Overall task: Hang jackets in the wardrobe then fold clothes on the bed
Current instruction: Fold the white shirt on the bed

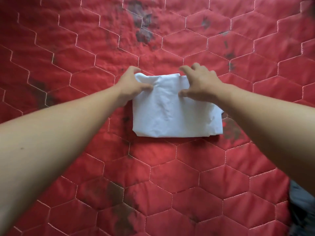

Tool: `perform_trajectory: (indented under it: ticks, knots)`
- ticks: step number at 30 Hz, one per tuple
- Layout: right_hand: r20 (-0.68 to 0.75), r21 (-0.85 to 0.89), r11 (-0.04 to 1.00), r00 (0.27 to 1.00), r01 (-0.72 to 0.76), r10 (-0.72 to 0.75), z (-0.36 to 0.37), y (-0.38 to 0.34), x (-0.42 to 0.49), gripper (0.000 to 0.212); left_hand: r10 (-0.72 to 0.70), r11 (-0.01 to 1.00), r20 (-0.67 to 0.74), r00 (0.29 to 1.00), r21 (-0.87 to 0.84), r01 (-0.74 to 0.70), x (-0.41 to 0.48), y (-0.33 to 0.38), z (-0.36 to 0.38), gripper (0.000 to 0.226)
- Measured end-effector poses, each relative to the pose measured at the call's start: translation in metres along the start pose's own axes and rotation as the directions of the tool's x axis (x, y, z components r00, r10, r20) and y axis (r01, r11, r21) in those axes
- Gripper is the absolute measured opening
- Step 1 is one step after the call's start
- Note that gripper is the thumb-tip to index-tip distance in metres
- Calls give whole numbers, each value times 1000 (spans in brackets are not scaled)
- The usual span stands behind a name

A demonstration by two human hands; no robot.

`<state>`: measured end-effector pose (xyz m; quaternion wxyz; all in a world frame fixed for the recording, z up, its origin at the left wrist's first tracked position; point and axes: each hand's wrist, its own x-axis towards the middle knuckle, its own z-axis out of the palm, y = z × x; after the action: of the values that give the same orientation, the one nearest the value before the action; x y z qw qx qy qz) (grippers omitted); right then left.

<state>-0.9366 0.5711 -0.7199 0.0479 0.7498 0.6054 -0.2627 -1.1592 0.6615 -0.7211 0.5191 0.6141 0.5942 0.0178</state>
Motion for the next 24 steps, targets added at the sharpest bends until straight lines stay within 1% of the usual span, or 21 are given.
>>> perform_trajectory:
  ticks: [2, 3, 4, 7, 8, 10, 12, 14, 15, 17, 18, 20, 22, 23, 24]
  knots:
    - [82, 2, 1000, 997, -13, 12, -6, -3, 1, 77, 59, 998, 212, 975, -22, -55, -1, 4, -8, 18]
    - [123, 28, 999, 992, -31, 27, -8, -3, 1, 75, 80, 997, 283, 956, -13, -80, -4, 7, -11, 17]
    - [164, 56, 997, 985, -55, 45, -11, -2, -1, 73, 82, 996, 313, 946, 1, -87, -8, 9, -14, 19]
    - [305, 59, 991, 947, -121, 98, -18, -3, -16, 66, 97, 991, 351, 931, 48, -121, -25, 14, -21, 29]
    - [350, 57, 991, 932, -118, 91, -20, -5, -22, 59, 98, 989, 376, 921, 67, -132, -32, 16, -23, 33]
    - [439, 71, 992, 896, -109, 67, -22, -9, -36, 41, 83, 990, 404, 911, 74, -123, -49, 16, -27, 32]
    - [494, 101, 987, 868, -128, 62, -27, -12, -53, 31, 66, 997, 419, 906, 14, -79, -67, 14, -34, 30]
    - [505, 196, 967, 862, -162, 42, -36, -14, -70, 27, 81, 996, 394, 916, -54, -65, -85, 10, -44, 29]
    - [489, 258, 952, 872, -165, 19, -41, -16, -76, 23, 116, 993, 356, 927, -73, -96, -93, 10, -50, 27]
    - [398, 325, 940, 917, -105, -35, -55, -24, -86, 16, 235, 972, 244, 941, -31, -235, -107, 17, -62, 24]
    - [312, 309, 950, 948, -38, -64, -63, -29, -89, 18, 303, 951, 186, 935, 11, -310, -112, 21, -67, 25]
    - [77, 231, 967, 989, 107, -128, -77, -40, -97, 23, 426, 899, 87, 900, 66, -432, -123, 29, -77, 27]
    - [-150, 140, 972, 975, 188, -167, -83, -48, -106, 18, 559, 819, 15, 829, 144, -555, -132, 29, -86, 29]
    - [-229, 88, 976, 958, 199, -174, -79, -51, -112, 14, 641, 746, 7, 768, 230, -625, -135, 24, -88, 30]
    - [-288, 27, 978, 939, 205, -189, -69, -54, -118, 14, 713, 655, 28, 701, 331, -679, -137, 14, -86, 31]
